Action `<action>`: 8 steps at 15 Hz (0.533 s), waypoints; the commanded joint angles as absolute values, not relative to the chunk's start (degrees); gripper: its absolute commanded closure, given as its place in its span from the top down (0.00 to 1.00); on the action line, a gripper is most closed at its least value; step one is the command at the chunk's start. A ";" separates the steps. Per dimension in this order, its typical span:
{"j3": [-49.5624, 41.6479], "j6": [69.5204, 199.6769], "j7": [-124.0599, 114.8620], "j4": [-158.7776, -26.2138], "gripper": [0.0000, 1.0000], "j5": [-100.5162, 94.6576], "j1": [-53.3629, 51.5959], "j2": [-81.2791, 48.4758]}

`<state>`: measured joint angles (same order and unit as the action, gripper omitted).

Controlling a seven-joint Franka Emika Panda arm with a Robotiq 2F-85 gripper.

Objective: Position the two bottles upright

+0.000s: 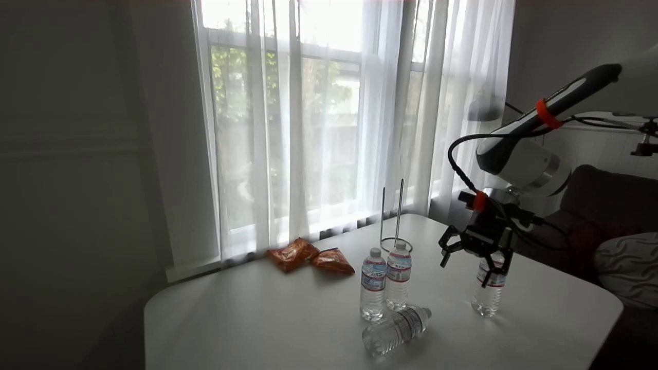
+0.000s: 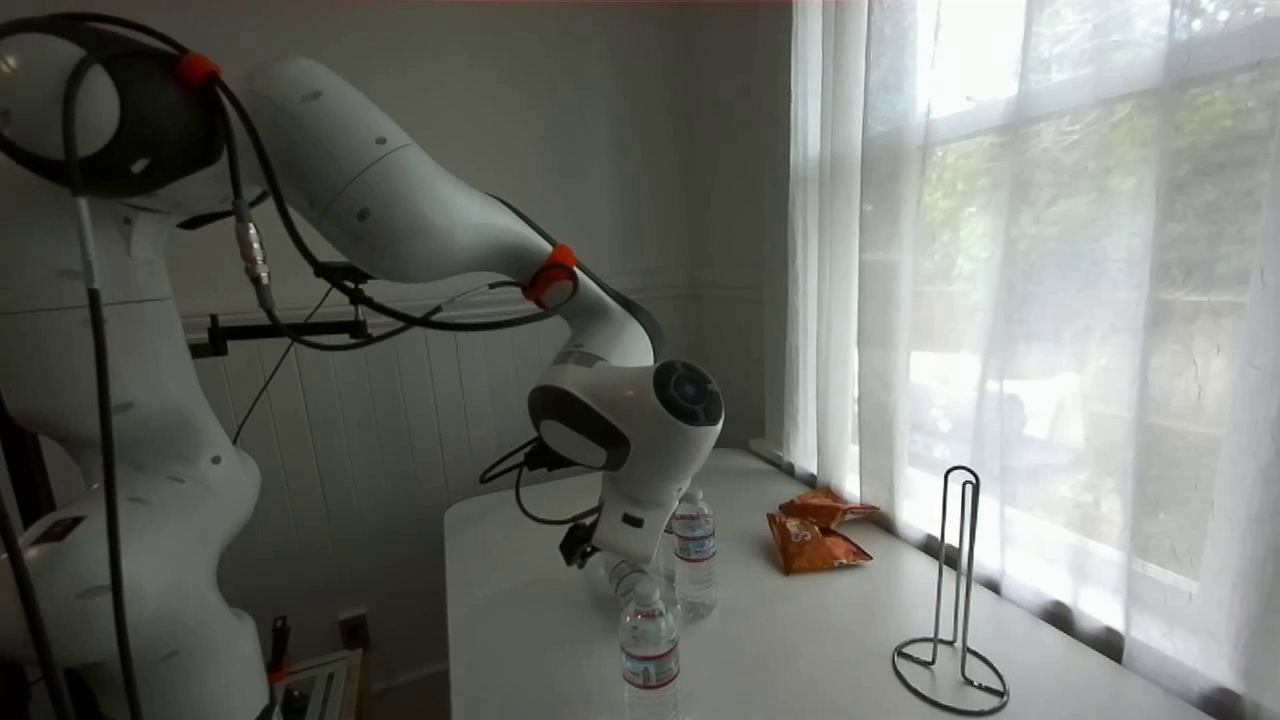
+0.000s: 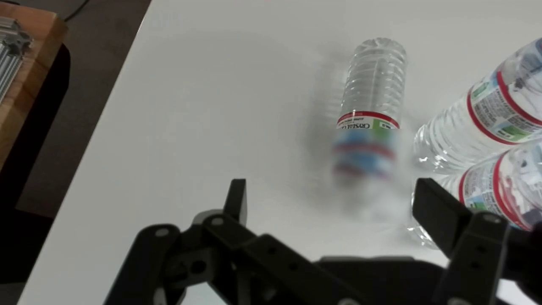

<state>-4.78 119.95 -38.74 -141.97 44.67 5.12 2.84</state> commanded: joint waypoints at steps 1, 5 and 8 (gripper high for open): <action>-3.10 123.19 -36.49 -139.99 1.00 45.81 3.54 -2.08; -1.68 128.93 -34.57 -139.20 1.00 47.70 1.84 -5.65; -0.78 132.54 -32.59 -138.27 1.00 51.23 0.90 -8.47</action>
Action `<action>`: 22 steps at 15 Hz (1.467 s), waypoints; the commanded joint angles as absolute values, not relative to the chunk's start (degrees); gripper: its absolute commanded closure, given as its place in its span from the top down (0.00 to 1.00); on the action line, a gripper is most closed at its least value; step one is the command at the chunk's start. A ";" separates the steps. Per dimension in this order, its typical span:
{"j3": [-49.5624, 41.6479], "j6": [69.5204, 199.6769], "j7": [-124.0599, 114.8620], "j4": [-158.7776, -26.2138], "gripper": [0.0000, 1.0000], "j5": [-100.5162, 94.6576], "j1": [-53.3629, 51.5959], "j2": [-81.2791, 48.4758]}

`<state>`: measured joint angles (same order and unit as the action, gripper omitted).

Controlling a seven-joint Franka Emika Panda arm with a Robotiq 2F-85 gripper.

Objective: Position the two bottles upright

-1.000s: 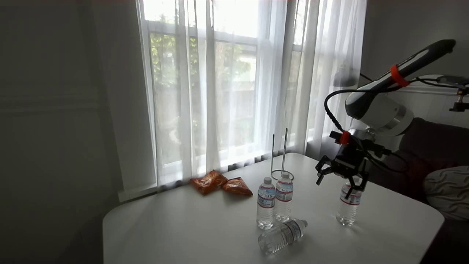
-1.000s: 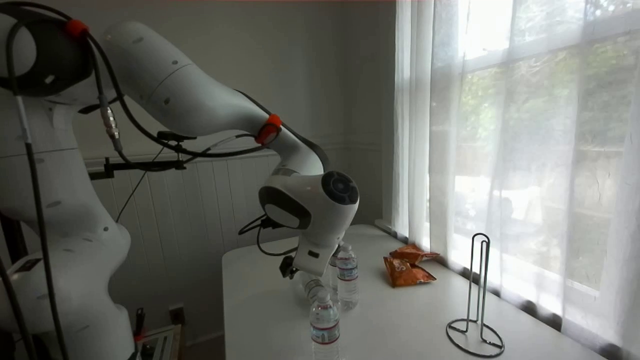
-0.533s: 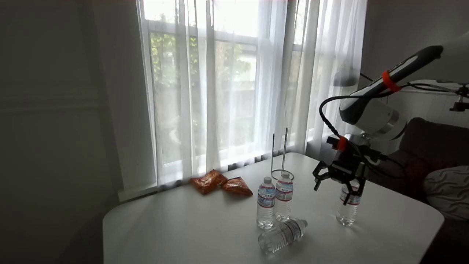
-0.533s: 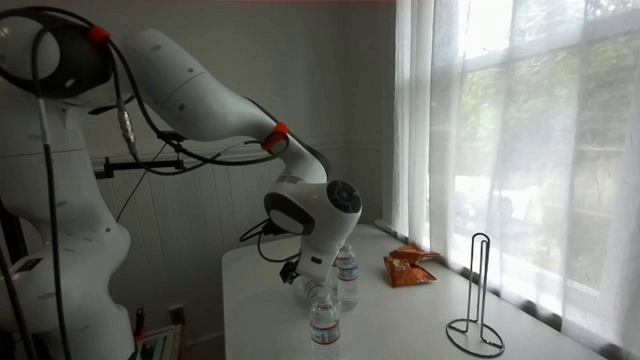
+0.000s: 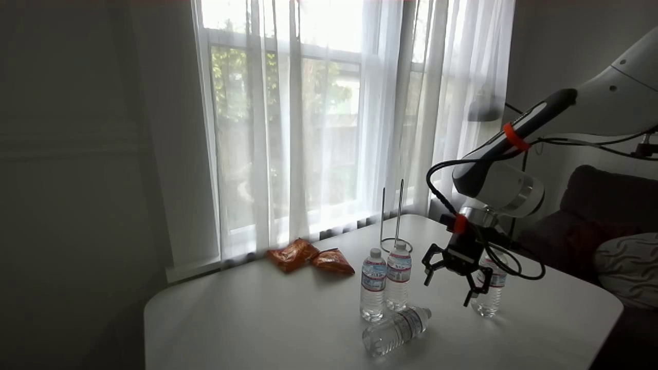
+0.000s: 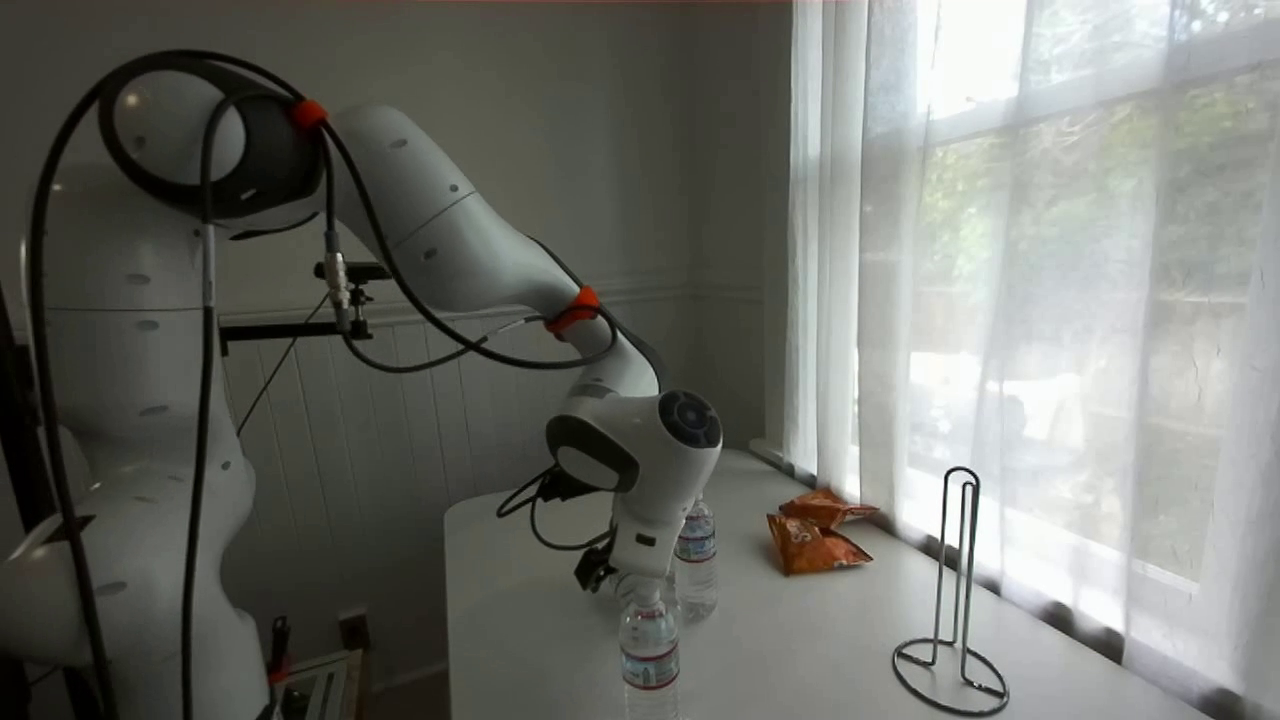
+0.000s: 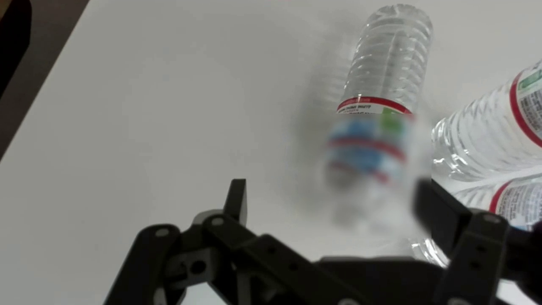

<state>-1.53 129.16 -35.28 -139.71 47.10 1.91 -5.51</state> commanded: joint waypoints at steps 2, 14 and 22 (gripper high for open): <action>-0.25 134.27 -31.42 -137.47 1.00 53.54 0.28 -10.18; 1.46 141.46 -29.45 -132.85 1.00 54.42 -3.45 -18.39; 0.98 141.52 -30.43 -131.58 0.53 53.29 -3.95 -20.52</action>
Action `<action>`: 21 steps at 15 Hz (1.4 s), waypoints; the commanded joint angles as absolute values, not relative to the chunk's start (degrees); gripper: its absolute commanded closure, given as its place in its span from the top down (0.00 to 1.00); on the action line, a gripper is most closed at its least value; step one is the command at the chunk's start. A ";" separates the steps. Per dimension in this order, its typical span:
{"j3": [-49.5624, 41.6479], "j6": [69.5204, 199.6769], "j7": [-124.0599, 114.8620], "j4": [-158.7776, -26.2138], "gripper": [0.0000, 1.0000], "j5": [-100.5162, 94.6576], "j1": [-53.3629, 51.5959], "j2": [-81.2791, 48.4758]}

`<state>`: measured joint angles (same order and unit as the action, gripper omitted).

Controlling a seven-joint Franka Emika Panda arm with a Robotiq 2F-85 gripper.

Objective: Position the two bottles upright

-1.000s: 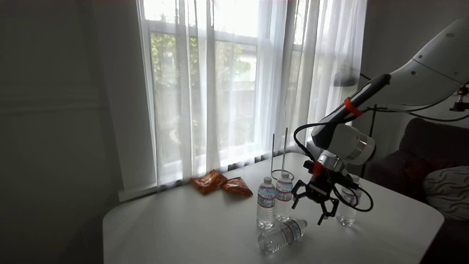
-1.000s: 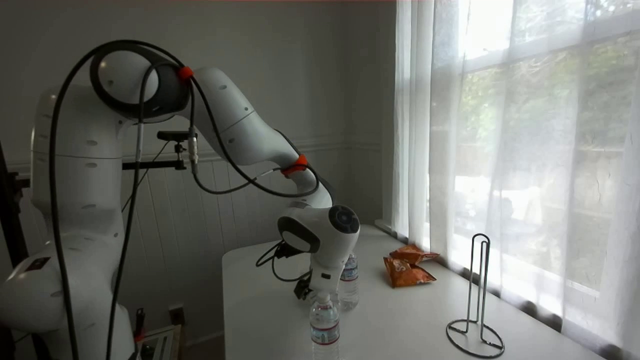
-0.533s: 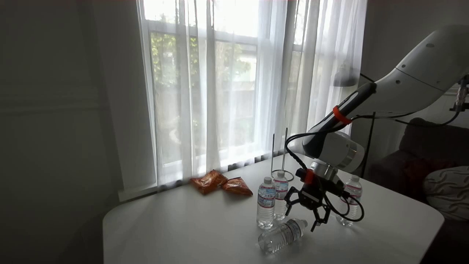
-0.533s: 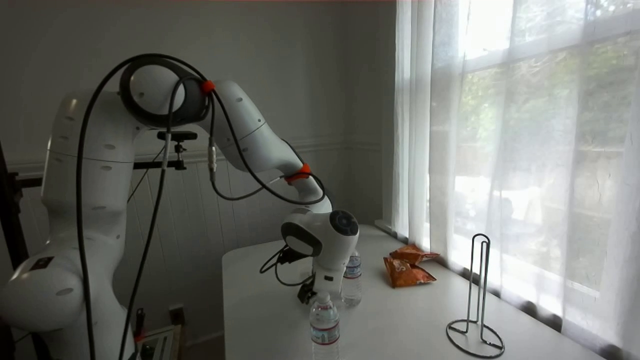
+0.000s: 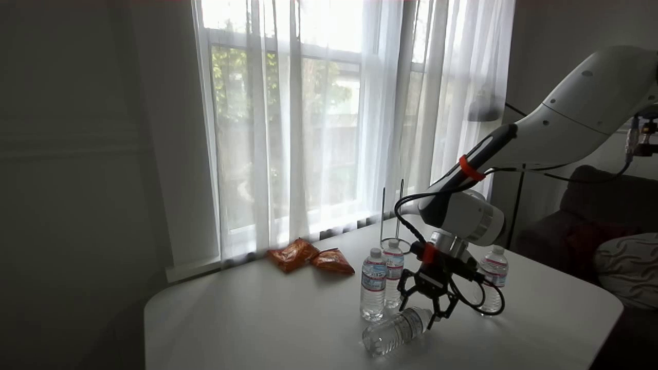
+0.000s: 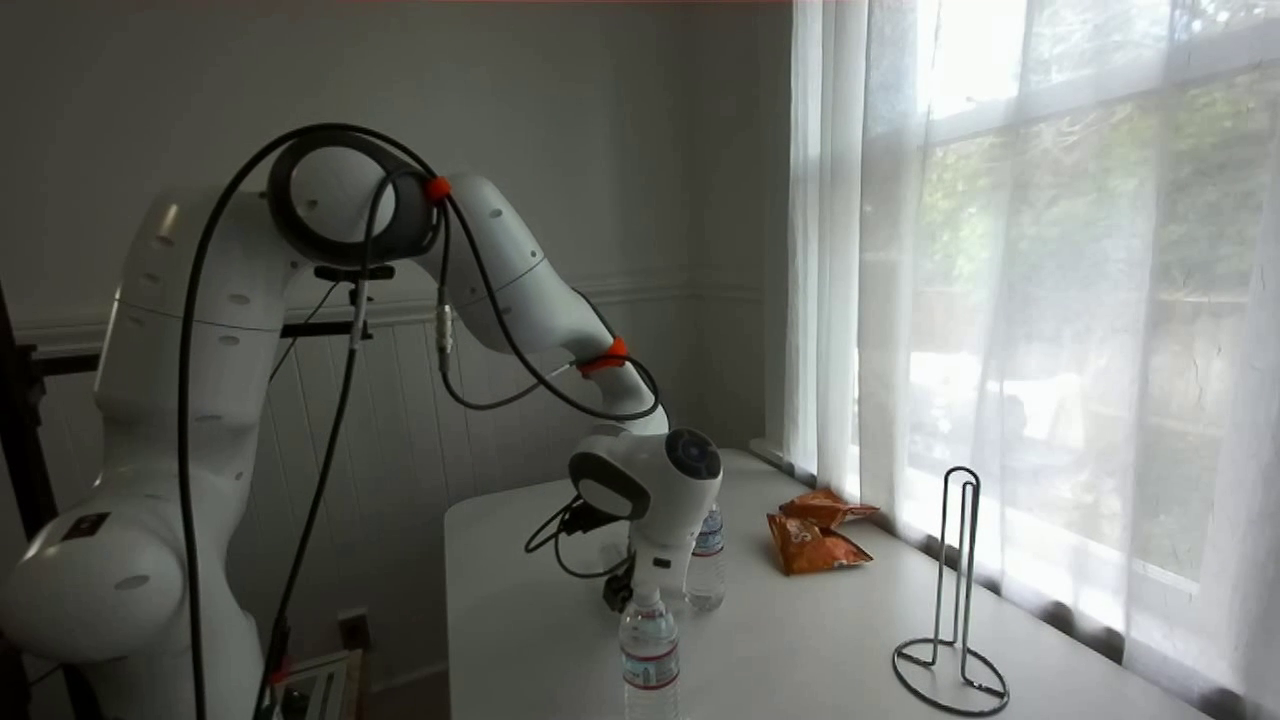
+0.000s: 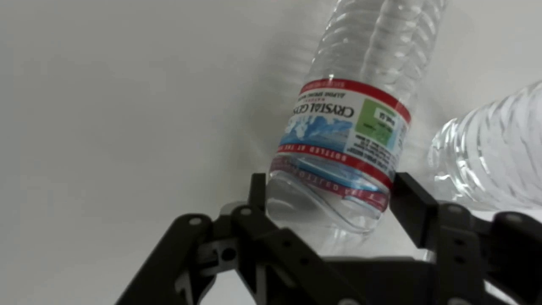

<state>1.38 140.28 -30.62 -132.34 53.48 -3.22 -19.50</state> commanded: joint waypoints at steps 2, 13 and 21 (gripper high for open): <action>0.81 141.35 -30.26 -131.76 0.40 52.99 -3.84 -20.05; -1.39 136.49 -34.23 -135.34 0.22 43.49 -3.37 -13.57; -1.94 134.23 -43.31 -139.79 0.22 29.00 -3.94 -4.44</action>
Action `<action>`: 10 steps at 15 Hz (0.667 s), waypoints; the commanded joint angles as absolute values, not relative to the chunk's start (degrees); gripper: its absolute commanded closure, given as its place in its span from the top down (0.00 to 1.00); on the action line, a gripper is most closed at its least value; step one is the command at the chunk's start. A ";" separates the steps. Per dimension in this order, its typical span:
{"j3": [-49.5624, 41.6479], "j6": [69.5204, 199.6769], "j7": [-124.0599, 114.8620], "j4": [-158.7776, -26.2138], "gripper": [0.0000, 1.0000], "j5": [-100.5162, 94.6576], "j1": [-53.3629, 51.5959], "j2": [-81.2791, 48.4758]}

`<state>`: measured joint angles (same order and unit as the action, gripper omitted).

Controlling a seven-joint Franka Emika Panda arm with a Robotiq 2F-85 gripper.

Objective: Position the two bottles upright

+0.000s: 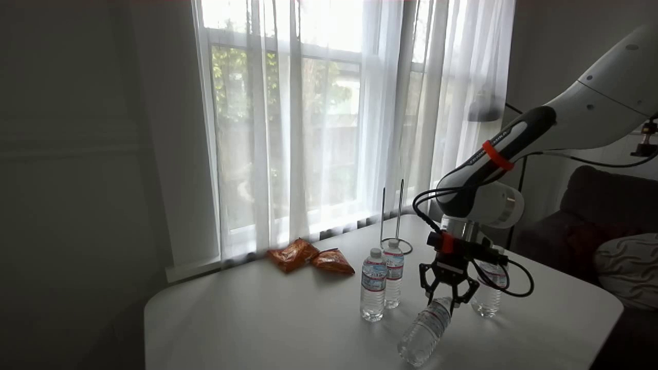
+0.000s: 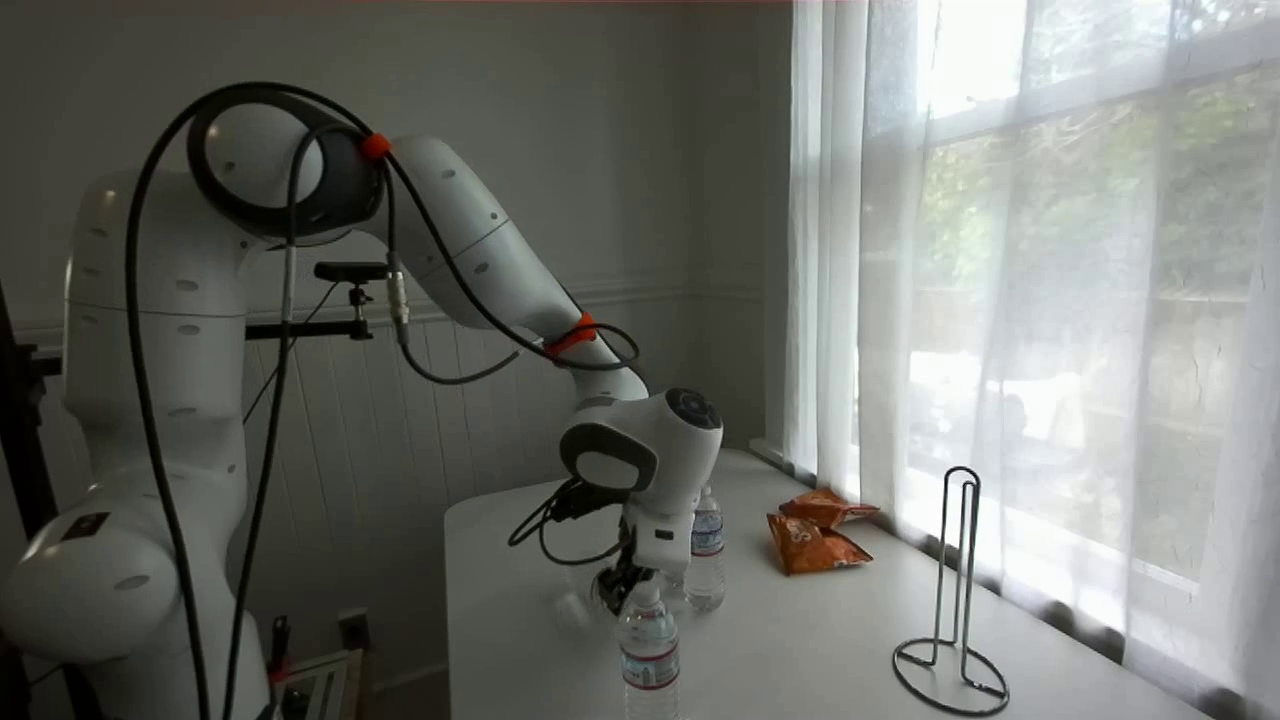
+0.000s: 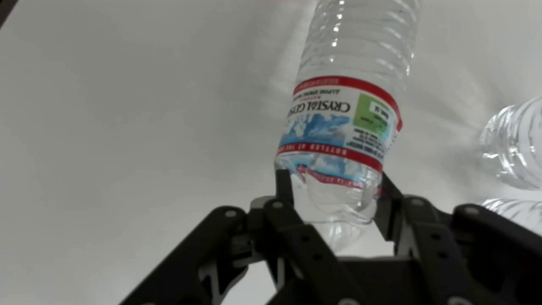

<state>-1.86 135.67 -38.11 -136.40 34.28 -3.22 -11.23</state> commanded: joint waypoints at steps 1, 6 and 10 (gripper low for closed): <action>-1.62 134.32 -44.33 -140.08 0.22 27.50 -3.84 -3.50; -0.20 135.74 -53.25 -141.61 0.22 15.69 -4.20 1.07; 1.48 135.03 -59.36 -142.05 0.22 7.94 -4.16 3.78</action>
<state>0.36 135.66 -53.50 -139.87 13.60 -3.89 -1.18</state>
